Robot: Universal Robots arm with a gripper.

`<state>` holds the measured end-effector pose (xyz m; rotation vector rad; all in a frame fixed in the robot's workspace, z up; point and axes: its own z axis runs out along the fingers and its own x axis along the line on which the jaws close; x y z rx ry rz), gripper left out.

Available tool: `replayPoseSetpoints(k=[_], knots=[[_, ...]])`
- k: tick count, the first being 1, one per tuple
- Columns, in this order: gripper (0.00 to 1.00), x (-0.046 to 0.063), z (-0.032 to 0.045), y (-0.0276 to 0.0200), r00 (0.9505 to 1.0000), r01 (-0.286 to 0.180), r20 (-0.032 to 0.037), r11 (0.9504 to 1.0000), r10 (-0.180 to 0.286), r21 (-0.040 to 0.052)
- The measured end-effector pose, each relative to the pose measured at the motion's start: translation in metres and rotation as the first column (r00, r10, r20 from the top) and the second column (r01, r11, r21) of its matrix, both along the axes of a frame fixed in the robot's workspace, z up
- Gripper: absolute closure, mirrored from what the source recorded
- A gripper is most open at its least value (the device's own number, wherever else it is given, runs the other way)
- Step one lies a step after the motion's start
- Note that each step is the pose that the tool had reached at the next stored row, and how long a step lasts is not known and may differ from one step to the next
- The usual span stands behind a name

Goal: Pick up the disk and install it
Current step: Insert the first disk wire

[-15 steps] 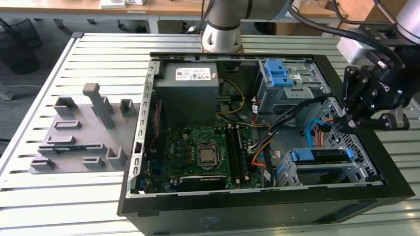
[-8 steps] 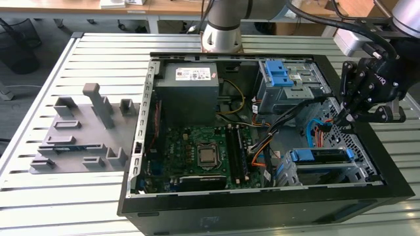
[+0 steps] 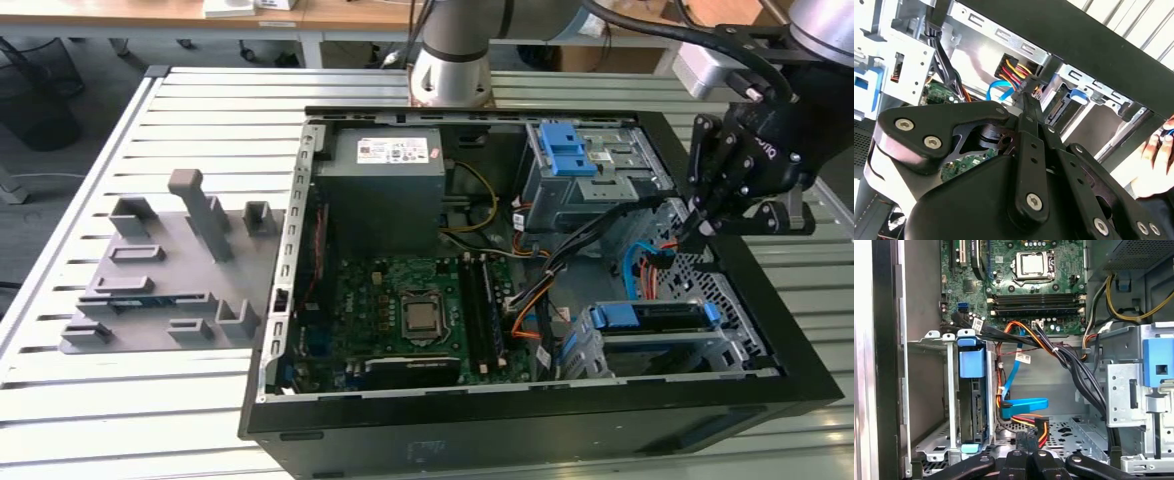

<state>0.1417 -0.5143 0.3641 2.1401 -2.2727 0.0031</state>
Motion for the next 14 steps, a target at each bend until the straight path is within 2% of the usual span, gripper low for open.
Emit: replayPoseSetpoints(k=[3,10,12,13,14], knots=[[0.89,0.0,0.0006,0.0026,1.0,0.001,0.0,1.0,-0.001,-0.0003],[0.89,0.0,0.0006,0.0034,1.0,0.001,-0.0009,1.0,-0.001,-0.0017],[0.89,0.0,0.0004,0.0075,1.0,0.001,-0.0011,0.9999,-0.001,-0.0134],[0.83,0.0,0.0003,0.0097,1.0,0.001,-0.0011,0.9998,-0.001,-0.0202],[0.83,0.0,0.0001,0.0117,1.0,0.001,-0.0011,0.9996,-0.001,-0.0292]])
